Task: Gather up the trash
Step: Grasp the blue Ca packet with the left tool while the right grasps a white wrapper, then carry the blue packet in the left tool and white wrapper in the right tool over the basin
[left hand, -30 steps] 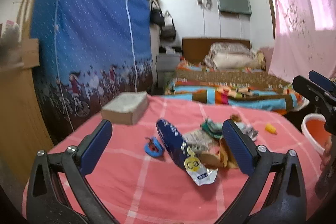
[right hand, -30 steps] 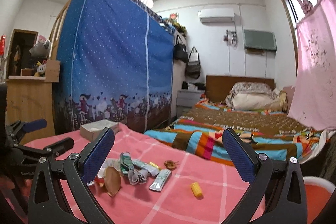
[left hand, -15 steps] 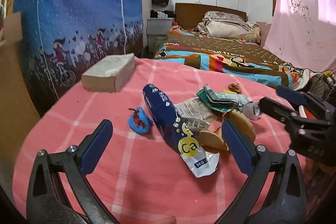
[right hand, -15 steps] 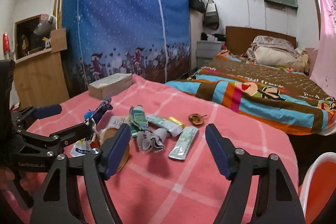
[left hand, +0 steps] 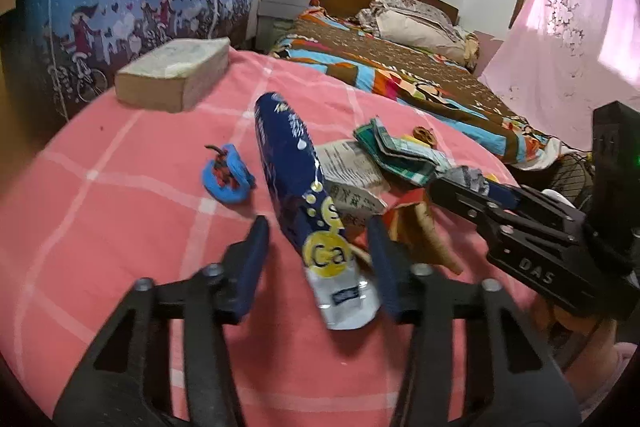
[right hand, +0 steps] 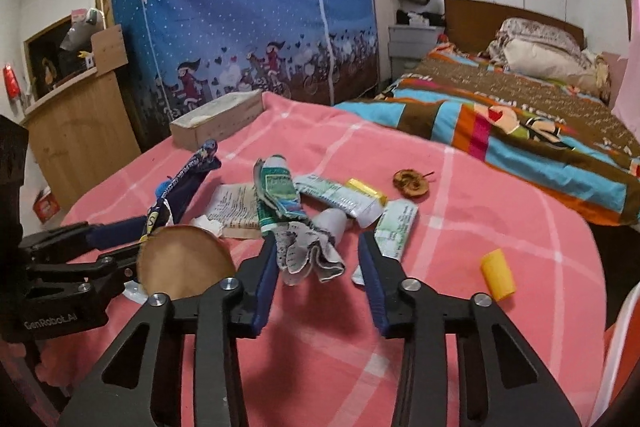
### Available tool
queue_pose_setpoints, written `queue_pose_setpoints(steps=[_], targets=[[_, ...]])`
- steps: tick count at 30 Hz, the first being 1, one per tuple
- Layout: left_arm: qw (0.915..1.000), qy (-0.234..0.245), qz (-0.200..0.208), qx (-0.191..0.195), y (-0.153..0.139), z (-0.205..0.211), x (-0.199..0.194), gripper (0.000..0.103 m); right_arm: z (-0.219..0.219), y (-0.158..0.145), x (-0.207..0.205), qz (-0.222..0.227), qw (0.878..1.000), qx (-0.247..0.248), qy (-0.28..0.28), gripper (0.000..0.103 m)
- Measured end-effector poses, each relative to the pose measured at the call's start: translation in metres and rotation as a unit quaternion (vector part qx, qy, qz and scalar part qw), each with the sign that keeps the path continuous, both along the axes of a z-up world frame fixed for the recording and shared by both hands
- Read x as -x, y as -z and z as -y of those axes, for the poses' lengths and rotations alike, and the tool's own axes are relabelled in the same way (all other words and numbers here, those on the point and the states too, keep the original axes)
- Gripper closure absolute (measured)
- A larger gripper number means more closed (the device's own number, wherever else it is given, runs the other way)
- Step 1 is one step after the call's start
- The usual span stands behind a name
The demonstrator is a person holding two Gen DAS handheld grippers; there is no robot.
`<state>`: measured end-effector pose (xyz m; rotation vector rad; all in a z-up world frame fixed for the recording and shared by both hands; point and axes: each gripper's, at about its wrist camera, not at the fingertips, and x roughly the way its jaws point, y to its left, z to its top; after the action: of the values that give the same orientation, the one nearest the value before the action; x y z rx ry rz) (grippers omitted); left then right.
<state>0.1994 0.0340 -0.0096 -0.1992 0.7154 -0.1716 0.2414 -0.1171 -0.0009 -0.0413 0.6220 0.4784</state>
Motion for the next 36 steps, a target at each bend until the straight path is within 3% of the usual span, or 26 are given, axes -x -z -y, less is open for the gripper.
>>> queue_pose_setpoints(steps=[3,5,8,14,27,36], targets=[[0.9999,0.004,-0.006,0.011,0.002,0.000,0.001,0.074,0.000,0.001,-0.001,-0.009,1.000,-0.004,-0.003,0.080],[0.9998,0.004,-0.006,0.019,0.002,-0.002,0.002,0.075,0.001,0.002,-0.002,-0.013,1.000,-0.010,-0.004,0.089],[0.9994,0.002,-0.003,0.035,0.001,-0.006,0.005,0.075,0.005,0.003,-0.001,-0.016,1.000,-0.021,-0.008,0.093],[0.9987,0.002,0.014,0.049,-0.002,-0.008,0.016,0.076,0.010,-0.001,0.015,0.013,1.000,-0.024,-0.005,0.094],[0.9945,0.008,0.101,0.024,-0.018,0.002,0.040,0.076,0.026,-0.019,0.053,0.115,0.992,-0.056,-0.006,0.094],[0.9831,0.043,0.178,-0.002,-0.034,0.027,0.056,0.076,0.044,-0.033,0.083,0.201,0.978,-0.063,0.001,0.094]])
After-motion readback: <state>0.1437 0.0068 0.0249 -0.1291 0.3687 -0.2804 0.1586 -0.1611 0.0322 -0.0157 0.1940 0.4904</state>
